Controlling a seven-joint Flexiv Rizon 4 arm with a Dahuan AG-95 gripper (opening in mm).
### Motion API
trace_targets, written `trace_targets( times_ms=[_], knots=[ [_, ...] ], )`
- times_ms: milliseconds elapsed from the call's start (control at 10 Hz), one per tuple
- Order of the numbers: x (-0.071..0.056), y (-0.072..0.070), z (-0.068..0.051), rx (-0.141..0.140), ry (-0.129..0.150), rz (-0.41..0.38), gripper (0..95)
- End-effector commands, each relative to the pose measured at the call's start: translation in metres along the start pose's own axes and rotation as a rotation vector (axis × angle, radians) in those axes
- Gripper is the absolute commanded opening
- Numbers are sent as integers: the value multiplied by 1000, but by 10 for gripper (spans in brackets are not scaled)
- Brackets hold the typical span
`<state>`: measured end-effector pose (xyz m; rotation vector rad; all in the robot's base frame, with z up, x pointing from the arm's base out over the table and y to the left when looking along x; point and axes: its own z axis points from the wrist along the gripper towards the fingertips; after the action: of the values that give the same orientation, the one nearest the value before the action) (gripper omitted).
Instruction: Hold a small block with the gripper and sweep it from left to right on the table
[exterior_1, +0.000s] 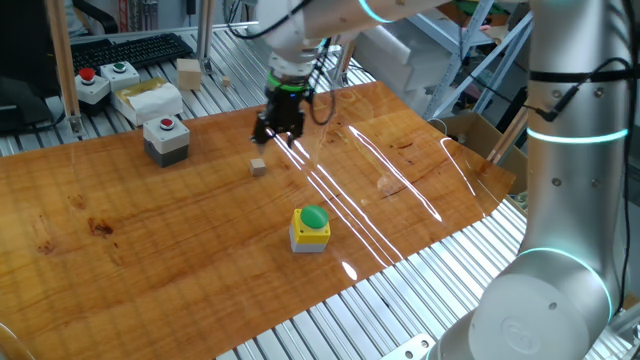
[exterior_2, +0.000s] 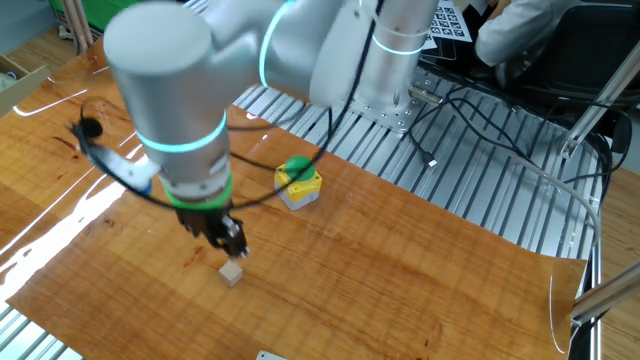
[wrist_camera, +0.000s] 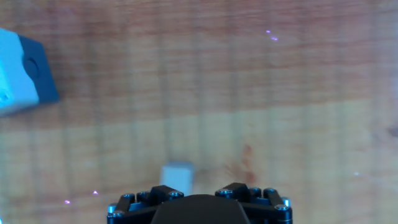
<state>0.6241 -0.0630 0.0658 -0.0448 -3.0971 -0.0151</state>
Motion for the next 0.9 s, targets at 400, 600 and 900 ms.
trace_targets(
  times_ms=[400, 600, 900],
  knots=[
    [34, -77, -17, 10, -2, -38, 0],
    [49, -92, -24, 1, 9, -58, 0],
    [53, -90, -26, 1, 8, -61, 0]
  ],
)
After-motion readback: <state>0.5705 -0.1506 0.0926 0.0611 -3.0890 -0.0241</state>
